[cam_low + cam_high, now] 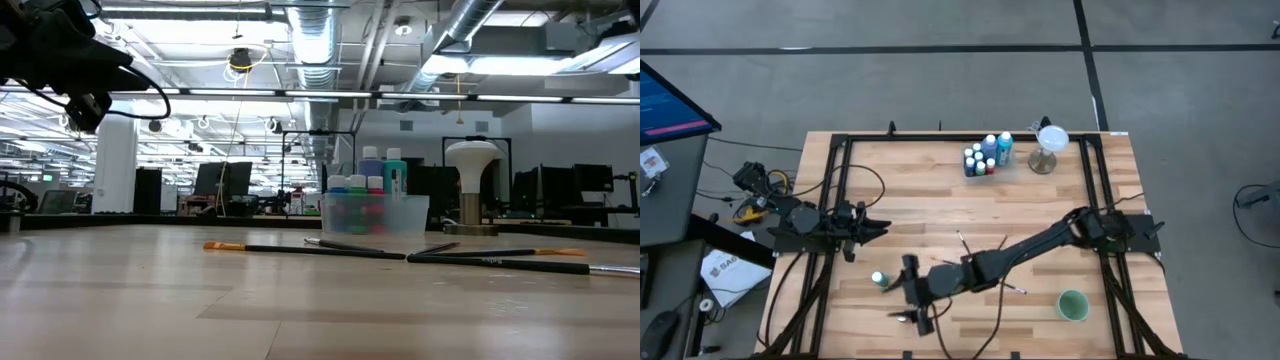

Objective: Pick & Place Paint Supplies
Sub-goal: Put the red paint bottle into the transparent bin

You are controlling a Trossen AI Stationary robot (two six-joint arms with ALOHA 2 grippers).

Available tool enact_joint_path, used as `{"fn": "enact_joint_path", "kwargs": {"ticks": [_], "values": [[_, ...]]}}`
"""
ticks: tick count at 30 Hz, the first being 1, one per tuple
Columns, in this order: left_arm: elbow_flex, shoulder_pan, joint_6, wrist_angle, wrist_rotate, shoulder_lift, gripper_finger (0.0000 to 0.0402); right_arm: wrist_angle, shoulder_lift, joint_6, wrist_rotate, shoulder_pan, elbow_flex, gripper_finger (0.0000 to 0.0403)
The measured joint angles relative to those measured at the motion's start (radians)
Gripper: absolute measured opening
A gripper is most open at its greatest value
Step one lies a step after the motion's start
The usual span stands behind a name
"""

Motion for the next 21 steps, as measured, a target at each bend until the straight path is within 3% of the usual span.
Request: {"fn": "enact_joint_path", "kwargs": {"ticks": [7,21], "values": [[0.0,0.0,0.0,0.0,0.0,0.0,0.0002,-0.012,0.116,0.017,-0.03,0.044,0.077,0.0247],[0.0,0.0,0.0,0.004,0.001,0.0,0.0002,-0.108,0.171,0.018,-0.028,0.045,0.08,0.0248]]}}
